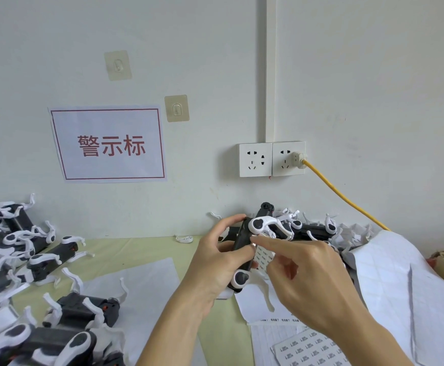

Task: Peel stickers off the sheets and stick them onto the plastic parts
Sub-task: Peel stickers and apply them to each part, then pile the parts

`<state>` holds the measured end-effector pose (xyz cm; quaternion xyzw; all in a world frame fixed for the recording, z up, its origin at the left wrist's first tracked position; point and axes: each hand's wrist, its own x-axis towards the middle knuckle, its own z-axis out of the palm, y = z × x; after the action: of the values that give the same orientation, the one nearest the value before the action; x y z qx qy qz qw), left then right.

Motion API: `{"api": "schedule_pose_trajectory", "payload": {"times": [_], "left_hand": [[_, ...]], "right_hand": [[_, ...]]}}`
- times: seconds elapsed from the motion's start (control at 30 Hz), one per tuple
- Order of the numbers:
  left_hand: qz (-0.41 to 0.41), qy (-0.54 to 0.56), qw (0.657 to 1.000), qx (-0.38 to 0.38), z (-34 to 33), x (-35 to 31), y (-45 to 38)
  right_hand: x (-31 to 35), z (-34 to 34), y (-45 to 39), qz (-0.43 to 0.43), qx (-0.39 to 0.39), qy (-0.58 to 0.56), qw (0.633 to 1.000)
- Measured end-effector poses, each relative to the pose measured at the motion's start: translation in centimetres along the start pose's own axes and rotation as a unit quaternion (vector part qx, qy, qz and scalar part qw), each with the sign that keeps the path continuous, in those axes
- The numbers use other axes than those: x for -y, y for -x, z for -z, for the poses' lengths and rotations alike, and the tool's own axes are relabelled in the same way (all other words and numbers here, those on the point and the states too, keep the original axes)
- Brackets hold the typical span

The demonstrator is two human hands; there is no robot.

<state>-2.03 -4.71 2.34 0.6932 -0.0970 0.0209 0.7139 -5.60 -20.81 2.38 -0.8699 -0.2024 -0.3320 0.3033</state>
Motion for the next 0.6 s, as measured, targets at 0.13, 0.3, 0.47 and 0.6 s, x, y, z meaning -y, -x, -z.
{"api": "schedule_pose_trajectory", "payload": {"times": [0.13, 0.3, 0.47, 0.6], "left_hand": [[0.0, 0.006, 1.0, -0.011, 0.0, 0.0, -0.1], [0.001, 0.025, 1.0, -0.014, 0.1, -0.2, 0.2], [-0.005, 0.049, 0.998, -0.025, 0.1, -0.6, -0.1], [-0.016, -0.002, 1.0, -0.021, 0.0, -0.2, -0.1]], "right_hand": [[-0.2, -0.2, -0.1, -0.03, -0.044, -0.043, 0.998], [-0.2, -0.7, -0.1, -0.011, 0.01, -0.02, 1.0], [-1.3, -1.4, -0.2, -0.066, -0.067, -0.067, 0.993], [-1.7, -1.4, -0.8, -0.125, -0.163, -0.126, 0.971]]}}
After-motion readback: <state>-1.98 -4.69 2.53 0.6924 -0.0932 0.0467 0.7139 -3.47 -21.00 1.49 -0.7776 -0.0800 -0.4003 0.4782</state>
